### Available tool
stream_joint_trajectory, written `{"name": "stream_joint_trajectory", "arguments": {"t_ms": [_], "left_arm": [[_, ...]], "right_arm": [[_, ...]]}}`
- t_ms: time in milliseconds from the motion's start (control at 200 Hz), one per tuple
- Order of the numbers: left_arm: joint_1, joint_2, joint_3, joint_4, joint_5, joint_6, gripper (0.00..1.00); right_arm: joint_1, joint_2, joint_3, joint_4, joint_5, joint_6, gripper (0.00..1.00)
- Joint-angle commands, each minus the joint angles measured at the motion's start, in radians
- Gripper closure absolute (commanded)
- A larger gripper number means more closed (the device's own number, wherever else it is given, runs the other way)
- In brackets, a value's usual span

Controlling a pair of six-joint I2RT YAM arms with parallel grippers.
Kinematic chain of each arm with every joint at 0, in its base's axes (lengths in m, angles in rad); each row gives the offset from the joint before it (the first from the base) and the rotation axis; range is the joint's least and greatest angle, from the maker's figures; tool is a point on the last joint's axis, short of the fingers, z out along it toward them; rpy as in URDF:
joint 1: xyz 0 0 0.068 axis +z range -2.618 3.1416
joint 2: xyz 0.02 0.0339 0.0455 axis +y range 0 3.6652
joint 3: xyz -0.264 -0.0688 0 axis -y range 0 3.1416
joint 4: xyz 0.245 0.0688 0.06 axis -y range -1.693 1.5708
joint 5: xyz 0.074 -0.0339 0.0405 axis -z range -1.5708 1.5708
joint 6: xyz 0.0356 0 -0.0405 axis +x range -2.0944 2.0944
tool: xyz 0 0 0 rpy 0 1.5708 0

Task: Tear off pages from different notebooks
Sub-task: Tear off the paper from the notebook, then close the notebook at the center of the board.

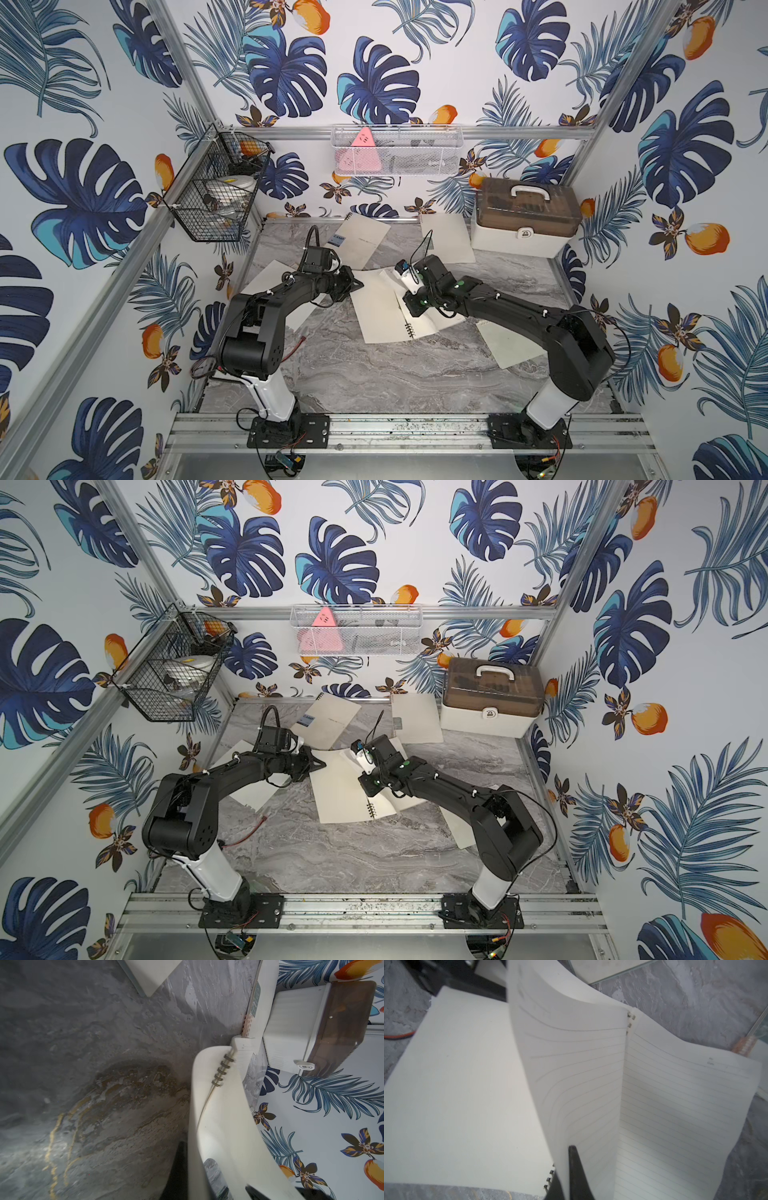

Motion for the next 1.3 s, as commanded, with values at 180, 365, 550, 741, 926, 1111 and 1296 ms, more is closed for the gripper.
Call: {"name": "stream_joint_trajectory", "arguments": {"t_ms": [180, 365, 550, 741, 926, 1111, 1296], "left_arm": [[0.007, 0.019, -0.013, 0.034, -0.090, -0.162, 1.00], [0.013, 0.039, 0.003, 0.031, -0.093, -0.173, 1.00], [0.033, 0.040, 0.011, 0.025, -0.077, -0.152, 1.00], [0.055, 0.027, 0.085, -0.104, -0.102, -0.038, 1.00], [0.064, 0.000, 0.151, -0.214, -0.128, 0.038, 1.00], [0.076, -0.023, 0.244, -0.379, -0.208, 0.138, 1.00], [0.080, -0.014, 0.365, -0.572, -0.353, 0.235, 1.00]], "right_arm": [[0.242, -0.067, -0.143, 0.120, 0.196, -0.112, 1.00], [0.334, -0.160, -0.221, 0.114, 0.167, -0.089, 1.00], [0.386, -0.231, -0.245, 0.022, 0.090, -0.063, 1.00], [0.386, -0.482, -0.291, 0.052, -0.095, -0.020, 1.00], [0.338, -0.593, -0.302, 0.112, 0.036, 0.023, 1.00], [0.118, -0.559, -0.283, 0.107, 0.004, 0.156, 1.00], [0.003, -0.536, -0.266, 0.094, 0.012, 0.215, 1.00]]}}
